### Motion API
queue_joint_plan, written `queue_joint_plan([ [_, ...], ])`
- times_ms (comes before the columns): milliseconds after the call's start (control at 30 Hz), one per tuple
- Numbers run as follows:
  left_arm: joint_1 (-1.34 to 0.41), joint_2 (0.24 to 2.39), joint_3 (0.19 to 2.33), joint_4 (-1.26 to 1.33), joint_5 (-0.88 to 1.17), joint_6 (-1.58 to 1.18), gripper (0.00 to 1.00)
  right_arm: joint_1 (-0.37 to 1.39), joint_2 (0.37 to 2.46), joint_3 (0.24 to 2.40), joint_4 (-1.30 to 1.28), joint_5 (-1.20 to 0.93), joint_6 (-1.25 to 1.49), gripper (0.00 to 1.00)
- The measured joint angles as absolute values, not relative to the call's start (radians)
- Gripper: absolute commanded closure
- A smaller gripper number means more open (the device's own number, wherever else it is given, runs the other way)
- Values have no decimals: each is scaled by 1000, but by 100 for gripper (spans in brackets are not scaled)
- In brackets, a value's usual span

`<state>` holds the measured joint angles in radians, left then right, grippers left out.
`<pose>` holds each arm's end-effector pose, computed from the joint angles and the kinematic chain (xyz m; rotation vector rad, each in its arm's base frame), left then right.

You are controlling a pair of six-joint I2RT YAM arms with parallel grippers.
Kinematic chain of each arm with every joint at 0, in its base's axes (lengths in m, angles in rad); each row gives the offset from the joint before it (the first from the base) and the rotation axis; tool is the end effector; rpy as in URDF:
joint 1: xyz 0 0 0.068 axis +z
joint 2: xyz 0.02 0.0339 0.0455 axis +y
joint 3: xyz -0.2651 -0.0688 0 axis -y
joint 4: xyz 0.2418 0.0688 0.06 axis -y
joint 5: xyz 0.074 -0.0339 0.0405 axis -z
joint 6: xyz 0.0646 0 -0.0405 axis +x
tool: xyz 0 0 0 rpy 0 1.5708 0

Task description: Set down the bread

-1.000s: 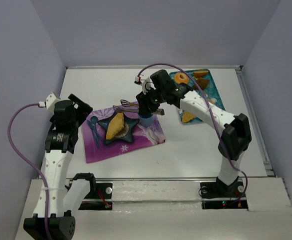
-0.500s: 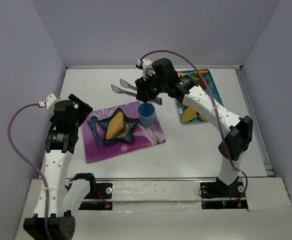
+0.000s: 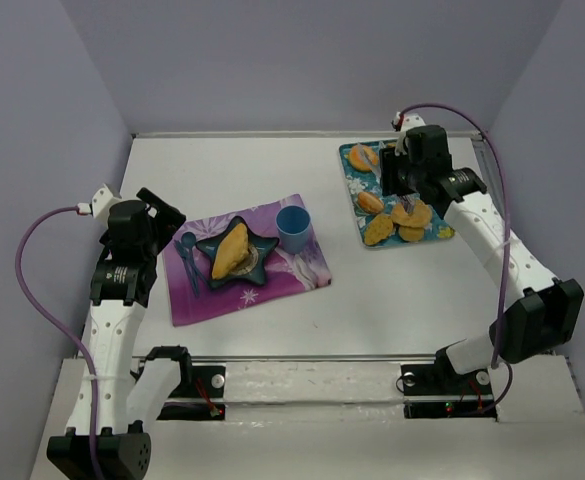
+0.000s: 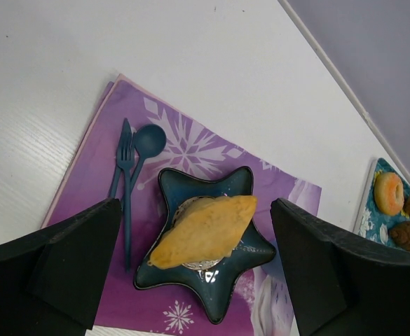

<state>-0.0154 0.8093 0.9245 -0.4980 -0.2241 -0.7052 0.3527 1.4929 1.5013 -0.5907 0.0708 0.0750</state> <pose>0.1976 0.0113 0.3416 -0.7974 1.7821 -0.2585 0.3359 0.1188 0.3637 -0.2577 2.1410 0.1719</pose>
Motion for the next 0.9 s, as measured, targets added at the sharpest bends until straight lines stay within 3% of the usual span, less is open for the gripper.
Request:
queue_joint_plan([
  [300,-15,837,925,-488,-209,-696,1,305,1430,1259,-630,123,-197,45],
  [900,-15,844,924,-476,-210,-694,1,270,1563,1291,-653,33,-469,41],
])
